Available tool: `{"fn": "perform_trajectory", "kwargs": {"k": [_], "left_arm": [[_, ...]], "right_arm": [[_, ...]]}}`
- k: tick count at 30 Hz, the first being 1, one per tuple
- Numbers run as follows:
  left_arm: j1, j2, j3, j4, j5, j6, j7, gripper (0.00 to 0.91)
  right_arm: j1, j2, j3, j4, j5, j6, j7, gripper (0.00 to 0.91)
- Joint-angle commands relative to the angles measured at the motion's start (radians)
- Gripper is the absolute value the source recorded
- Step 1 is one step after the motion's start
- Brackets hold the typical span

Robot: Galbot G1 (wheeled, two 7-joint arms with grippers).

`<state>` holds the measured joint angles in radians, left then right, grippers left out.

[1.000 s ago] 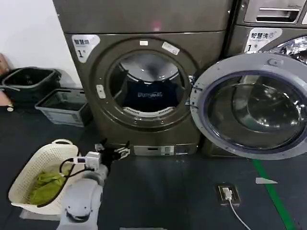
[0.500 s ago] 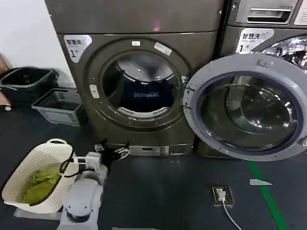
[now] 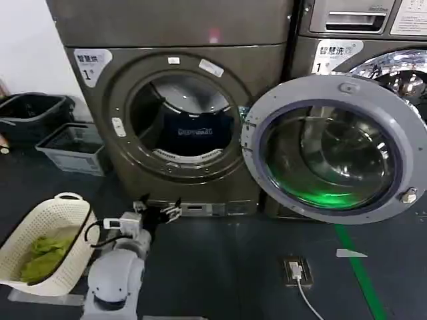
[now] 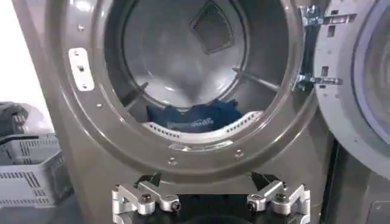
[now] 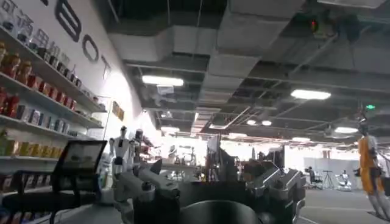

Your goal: Grasp the clothes from the dryer.

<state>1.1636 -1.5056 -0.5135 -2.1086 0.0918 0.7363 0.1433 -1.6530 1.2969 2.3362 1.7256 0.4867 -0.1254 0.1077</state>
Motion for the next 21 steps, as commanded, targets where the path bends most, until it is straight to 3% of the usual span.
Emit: {"fn": "perform_trajectory", "kwargs": {"k": [1,11,13,21], "left_arm": [[-0.001,0.000,-0.003,0.000,-0.014,0.049,0.001,0.907],[-0.001,0.001,0.020,-0.009,0.021,0.049,-0.005,0.907],[0.001,0.001,0.043,-0.008,0.090,0.049,-0.037,0.907],[-0.003,0.000,0.052,-0.019,0.064,0.049,-0.005,0.907]], "right_arm": [[-0.002,0.001,0.002,-0.003,0.000,0.015,0.017,0.907],[-0.003,0.013,0.012,0.001,0.072,0.036,0.020,0.907],[-0.002,0.014,0.007,0.000,0.071,0.058,0.019,0.907],[-0.003,0.022,0.003,0.004,0.079,0.071,0.019,0.907]]}}
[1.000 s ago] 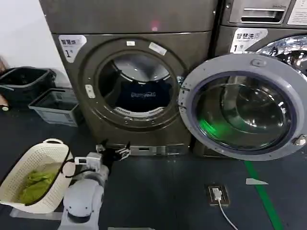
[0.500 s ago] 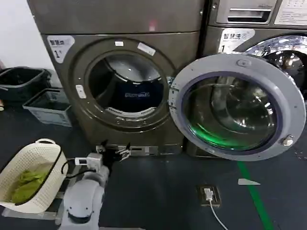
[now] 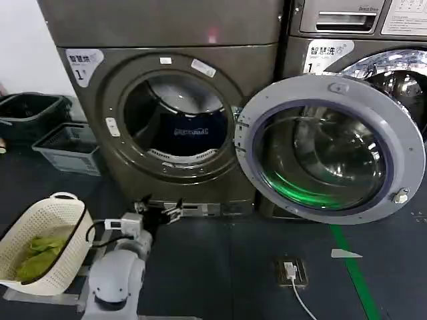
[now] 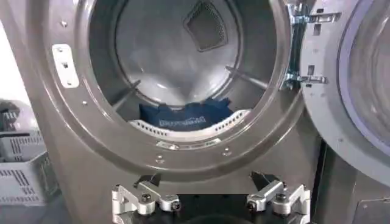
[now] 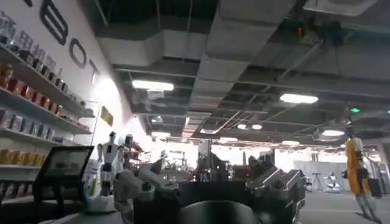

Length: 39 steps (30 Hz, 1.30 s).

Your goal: Grasp the clothes from the dryer.

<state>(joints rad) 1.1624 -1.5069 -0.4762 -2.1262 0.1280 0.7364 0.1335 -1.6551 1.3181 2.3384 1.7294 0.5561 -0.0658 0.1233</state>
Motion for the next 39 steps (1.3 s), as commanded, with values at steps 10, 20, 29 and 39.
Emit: {"fn": "perform_trajectory", "kwargs": {"k": [10,20,29,39], "left_arm": [[-0.014,-0.002,-0.005,0.015,-0.042,0.049,0.005,0.907],[-0.023,0.002,-0.028,0.034,-0.095,0.049,-0.015,0.907],[-0.021,0.010,-0.020,0.028,-0.020,0.049,0.029,0.907],[-0.010,0.011,-0.021,0.028,0.028,0.049,0.087,0.907]], "right_arm": [[0.002,0.003,-0.003,0.009,0.018,0.015,0.000,0.907],[-0.003,0.007,0.000,0.008,0.023,0.014,0.001,0.907],[0.001,0.007,-0.007,0.011,0.023,0.014,0.000,0.907],[-0.003,0.010,-0.005,0.010,0.021,0.014,-0.006,0.907]]}}
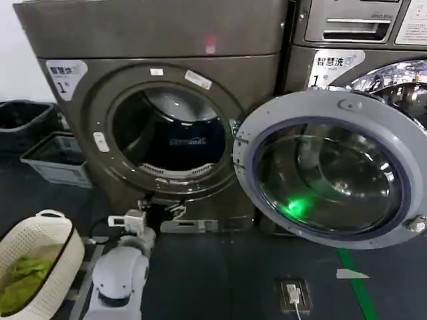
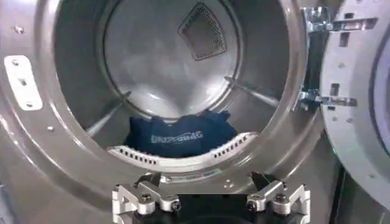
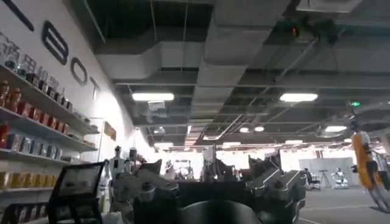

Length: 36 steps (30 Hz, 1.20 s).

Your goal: Grasp the clothes from the dryer.

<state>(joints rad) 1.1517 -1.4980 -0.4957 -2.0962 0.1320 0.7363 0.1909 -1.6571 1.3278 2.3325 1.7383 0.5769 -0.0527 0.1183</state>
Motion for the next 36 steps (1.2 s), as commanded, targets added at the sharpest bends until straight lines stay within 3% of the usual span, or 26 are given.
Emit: {"fn": "perform_trajectory", "kwargs": {"k": [1,36], "left_arm": [[0.000,0.002,-0.003,-0.002,0.024,0.049,0.033,0.907],[0.007,-0.001,-0.009,0.014,0.026,0.049,0.046,0.907]], "right_arm": [[-0.001,0.000,0.000,0.002,-0.001,0.001,-0.001,0.907],[0.000,0.003,-0.012,0.011,-0.003,-0.001,-0.005,0.907]]}}
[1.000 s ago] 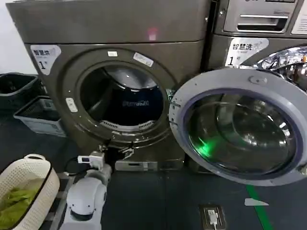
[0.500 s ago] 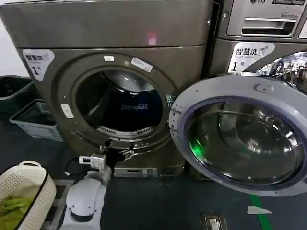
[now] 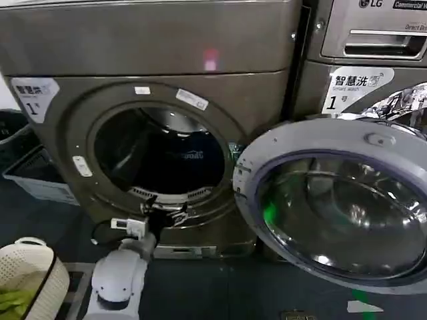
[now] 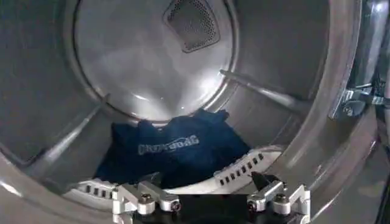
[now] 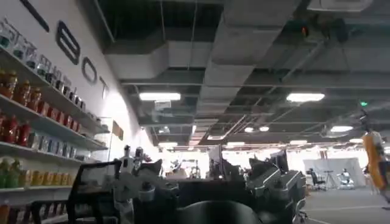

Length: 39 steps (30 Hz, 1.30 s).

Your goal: Grasp the clothes from the dryer.

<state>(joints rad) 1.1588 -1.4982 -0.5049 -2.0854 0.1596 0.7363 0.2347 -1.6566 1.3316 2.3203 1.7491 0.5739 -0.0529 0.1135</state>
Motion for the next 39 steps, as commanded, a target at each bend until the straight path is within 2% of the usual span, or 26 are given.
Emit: {"fn": "perform_trajectory", "kwargs": {"k": [1,30,39], "left_arm": [[-0.001,0.000,0.000,0.003,-0.001,0.049,0.002,0.907],[0.010,0.003,-0.015,0.003,0.024,0.049,0.009,0.907],[0.000,-0.003,-0.006,0.016,0.051,0.049,0.009,0.907]], "right_arm": [[0.001,0.000,0.000,0.000,0.000,-0.001,0.000,0.907],[-0.007,0.009,0.001,0.010,0.001,-0.002,-0.001,0.907],[-0.008,0.004,0.002,0.001,-0.003,0.009,0.015,0.907]]}}
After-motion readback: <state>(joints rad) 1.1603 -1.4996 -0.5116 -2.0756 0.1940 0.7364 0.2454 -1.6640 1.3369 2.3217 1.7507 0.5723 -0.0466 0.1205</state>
